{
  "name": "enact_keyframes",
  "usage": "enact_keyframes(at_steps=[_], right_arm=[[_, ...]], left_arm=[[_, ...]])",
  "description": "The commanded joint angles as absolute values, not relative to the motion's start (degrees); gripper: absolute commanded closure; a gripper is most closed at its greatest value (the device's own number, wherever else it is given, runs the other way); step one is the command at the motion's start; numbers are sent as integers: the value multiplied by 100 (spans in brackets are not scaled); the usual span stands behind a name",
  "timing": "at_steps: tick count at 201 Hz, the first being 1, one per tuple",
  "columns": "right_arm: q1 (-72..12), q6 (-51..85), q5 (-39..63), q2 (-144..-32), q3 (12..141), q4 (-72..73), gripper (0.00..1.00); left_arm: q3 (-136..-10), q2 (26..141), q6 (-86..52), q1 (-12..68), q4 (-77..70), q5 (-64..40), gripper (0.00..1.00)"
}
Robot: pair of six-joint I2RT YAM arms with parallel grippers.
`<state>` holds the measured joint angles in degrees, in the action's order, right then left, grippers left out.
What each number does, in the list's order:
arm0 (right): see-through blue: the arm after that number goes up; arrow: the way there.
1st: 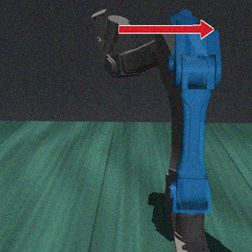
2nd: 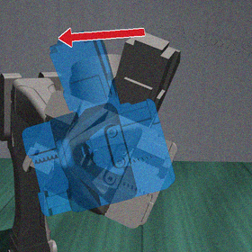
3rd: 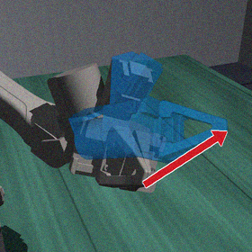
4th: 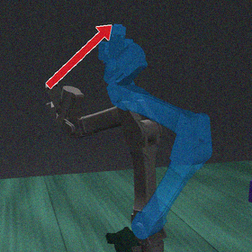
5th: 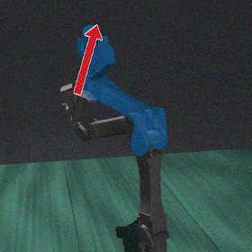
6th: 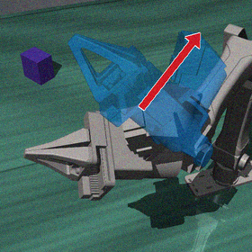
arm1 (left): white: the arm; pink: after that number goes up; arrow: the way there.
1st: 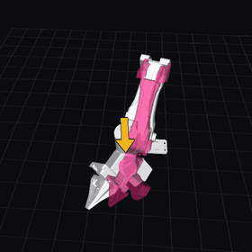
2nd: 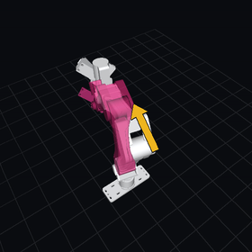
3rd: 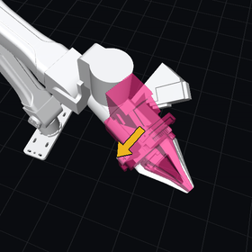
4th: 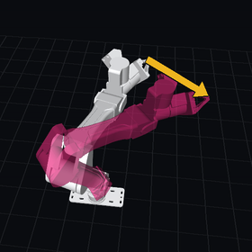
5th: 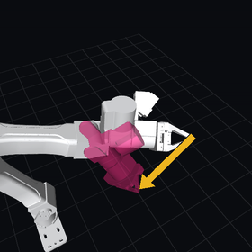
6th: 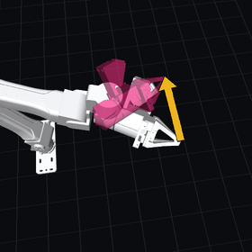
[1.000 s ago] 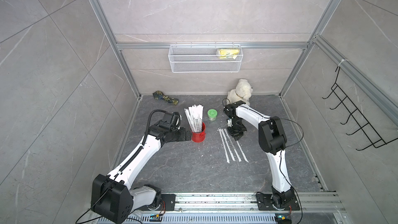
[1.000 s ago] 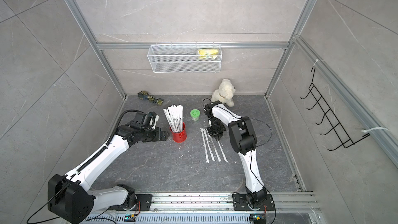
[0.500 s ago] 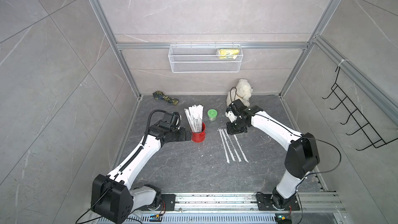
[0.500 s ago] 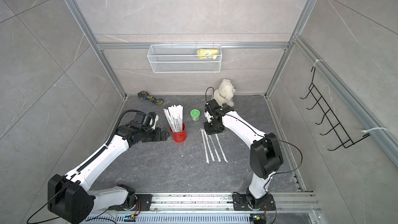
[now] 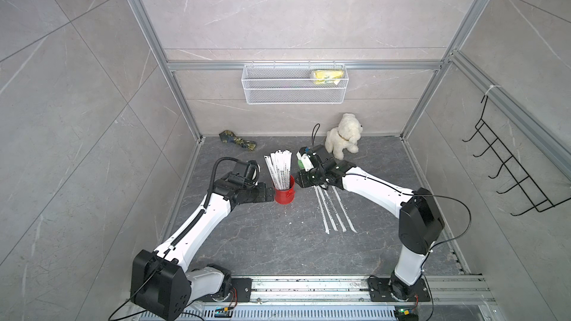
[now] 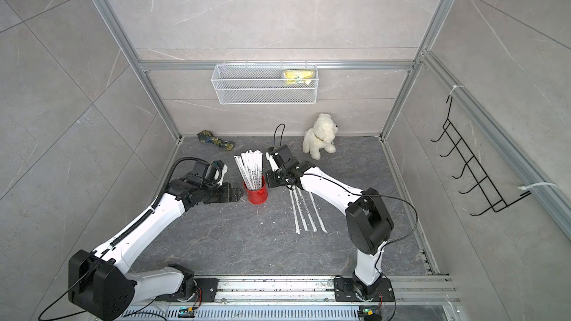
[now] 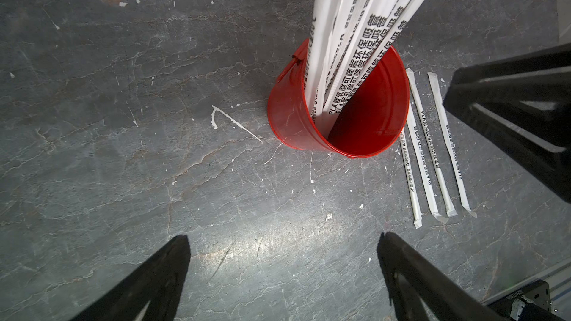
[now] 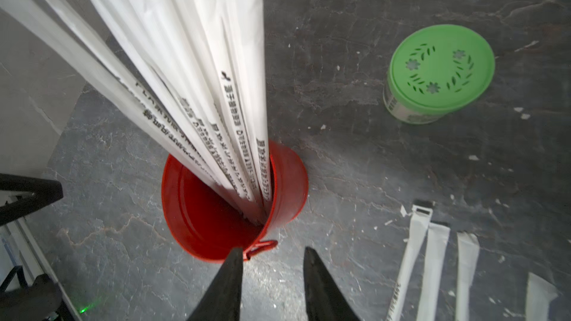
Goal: Take the straws out of the storage container
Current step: Pick up the straw from the container.
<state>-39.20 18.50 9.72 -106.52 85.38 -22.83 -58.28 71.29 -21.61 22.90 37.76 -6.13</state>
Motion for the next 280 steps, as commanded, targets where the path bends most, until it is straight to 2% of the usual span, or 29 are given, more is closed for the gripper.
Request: enact_keyframes(at_steps=[1,280], right_arm=[[-3904,1935,1146,-10839,8773,-1897,63],[-3724,1769,1379,-11645,9571,-1731,78]], left_arm=[[-6050,7015,-2014,2320,3841,-610,1],[-6067,7018,-1994,2320,3841,-623,1]])
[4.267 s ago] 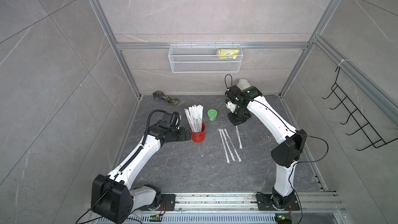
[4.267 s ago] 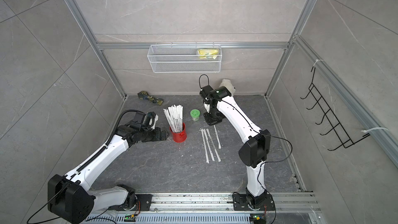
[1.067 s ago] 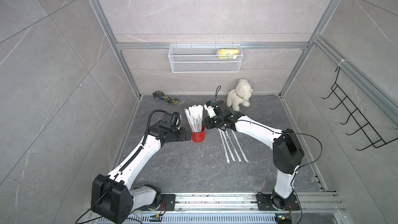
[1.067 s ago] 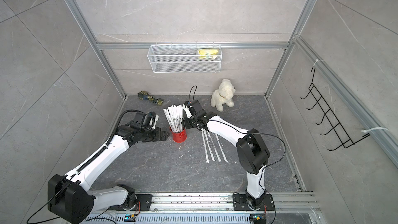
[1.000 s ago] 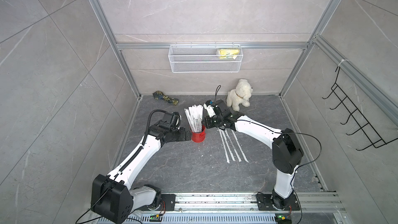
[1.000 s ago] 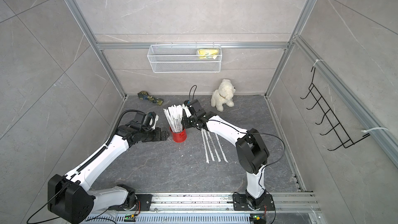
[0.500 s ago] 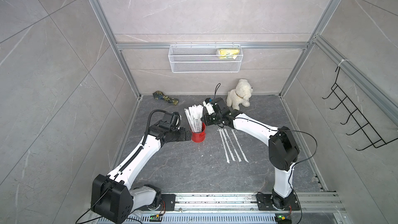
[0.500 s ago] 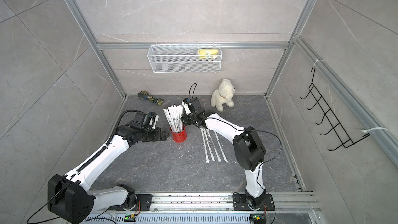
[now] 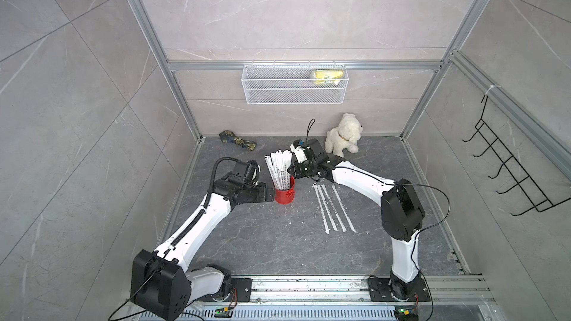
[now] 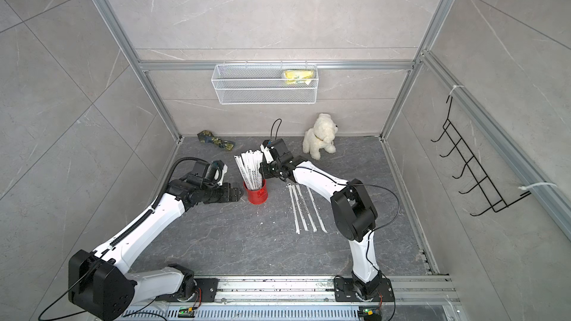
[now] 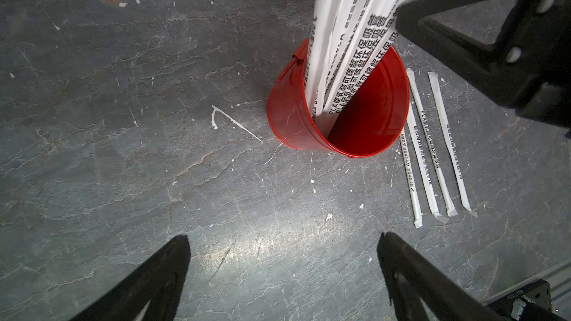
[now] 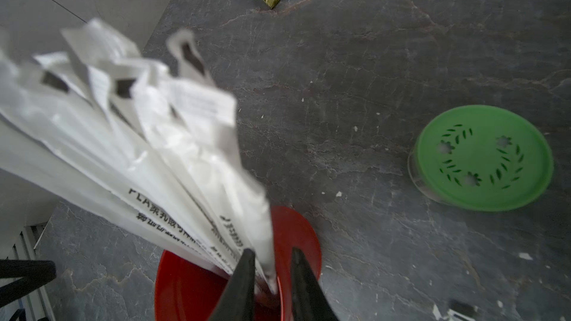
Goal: Take the straws out of the storage container
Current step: Pick up the straw from the container.
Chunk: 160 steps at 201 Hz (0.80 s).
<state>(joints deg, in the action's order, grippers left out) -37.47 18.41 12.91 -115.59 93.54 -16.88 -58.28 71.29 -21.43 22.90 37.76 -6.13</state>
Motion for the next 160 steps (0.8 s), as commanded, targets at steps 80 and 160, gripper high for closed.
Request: enact_keyframes(at_steps=[80,160], right_arm=[[-3718,1666,1374,-11425,9483,-1881,86],[-3722,1583,1289,-11055,9061,-1908,90]], left_arm=[[-6082,7042,-1987,2319,3858,-616,1],[-6082,7043,-1987,2317,3858,-632,1]])
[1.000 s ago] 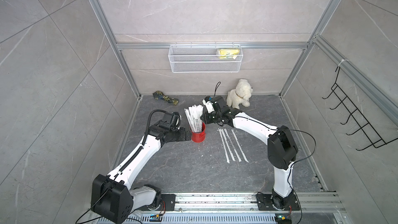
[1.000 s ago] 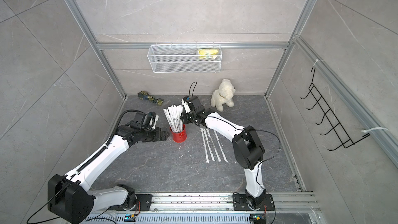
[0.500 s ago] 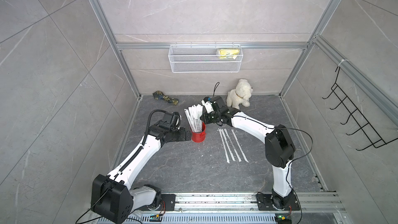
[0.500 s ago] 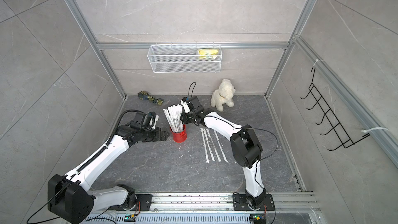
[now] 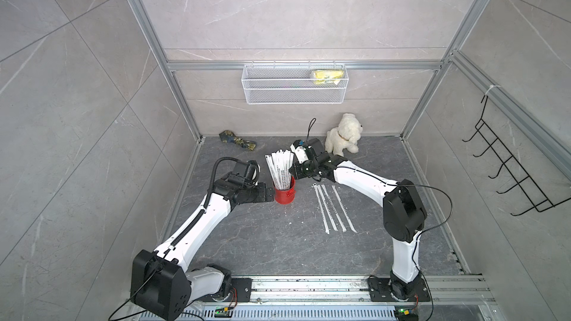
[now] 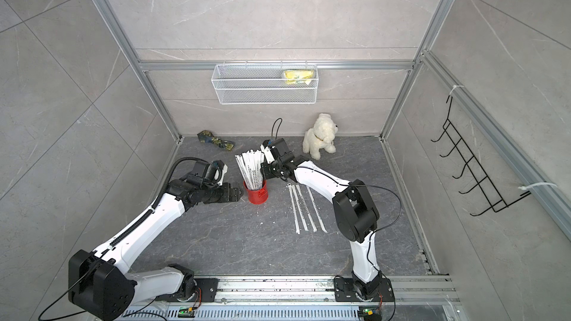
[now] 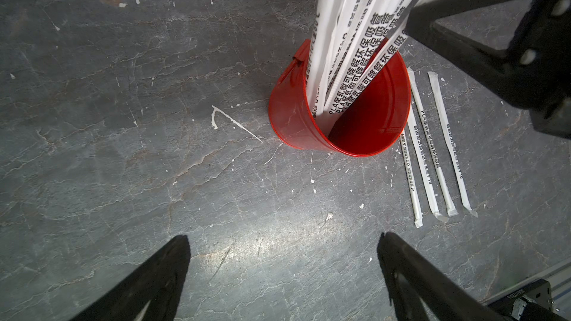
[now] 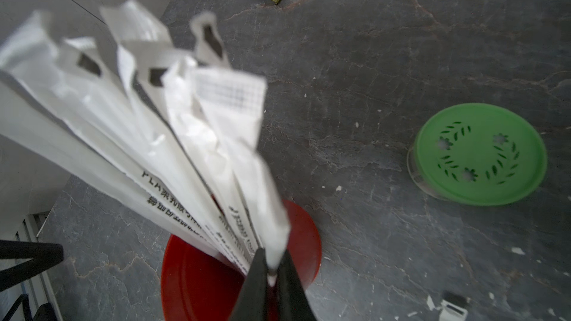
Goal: Take the straws out of the storage container
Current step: Pick up the straw from the container.
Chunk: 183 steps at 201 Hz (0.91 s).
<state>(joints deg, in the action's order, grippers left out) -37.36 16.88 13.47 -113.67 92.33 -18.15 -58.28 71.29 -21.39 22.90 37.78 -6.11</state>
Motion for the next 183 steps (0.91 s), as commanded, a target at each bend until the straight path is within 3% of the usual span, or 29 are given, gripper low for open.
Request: enact_keyframes(at_steps=[1,183], right_arm=[[-3720,1583,1286,-11052,9057,-1907,90],[-3720,1377,1127,-10162,9057,-2334,90]], left_arm=[[-6082,7046,-1991,2314,3858,-632,1],[-6082,7054,-1996,2320,3860,-639,1]])
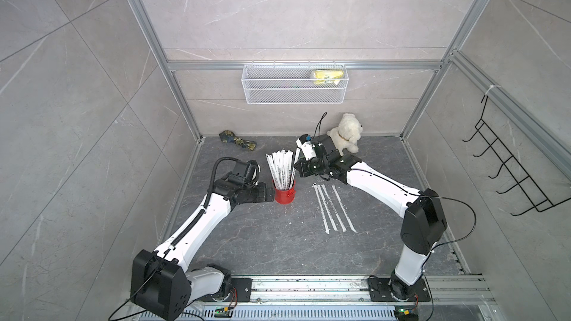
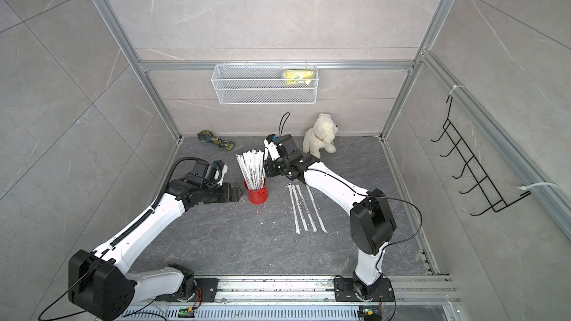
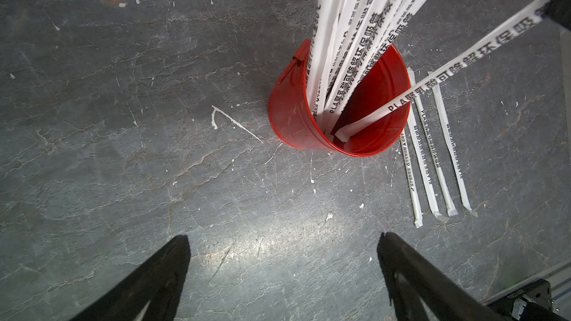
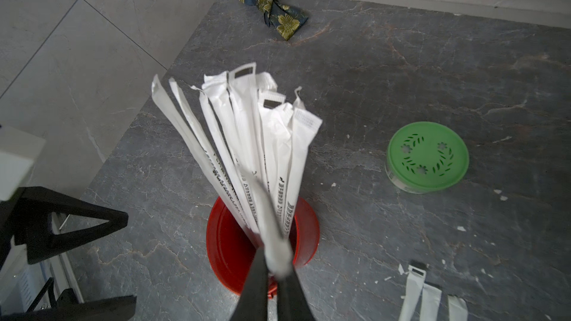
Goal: Take the straws out of the storage container
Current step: Pick up the straw from the container, then place the straw at the center of the board.
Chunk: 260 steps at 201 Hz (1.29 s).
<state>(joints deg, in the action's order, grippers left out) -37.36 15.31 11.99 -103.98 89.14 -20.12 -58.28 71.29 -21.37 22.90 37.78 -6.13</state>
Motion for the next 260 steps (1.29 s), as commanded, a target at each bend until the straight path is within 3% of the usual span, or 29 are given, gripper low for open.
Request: enact_keyframes(at_steps=[1,166,215,260], right_arm=[[-3719,1378,1131,-10157,9059,-2341,90],[-3720,1220,1157,-9106,9352,-3158,90],[-3718,805,803,-9006,10261,-4986,91],[-3678,527,-149,-9324,11283,-7131,91]], left_arm=[[-6082,7052,-1996,2316,3859,-640,1],[-6086,7042,-2010,2315,3865,-660,1],[-6083,7016,-2026,2324,3854,-676,1],[-6091,7004,-2032,2326,3863,-722,1]])
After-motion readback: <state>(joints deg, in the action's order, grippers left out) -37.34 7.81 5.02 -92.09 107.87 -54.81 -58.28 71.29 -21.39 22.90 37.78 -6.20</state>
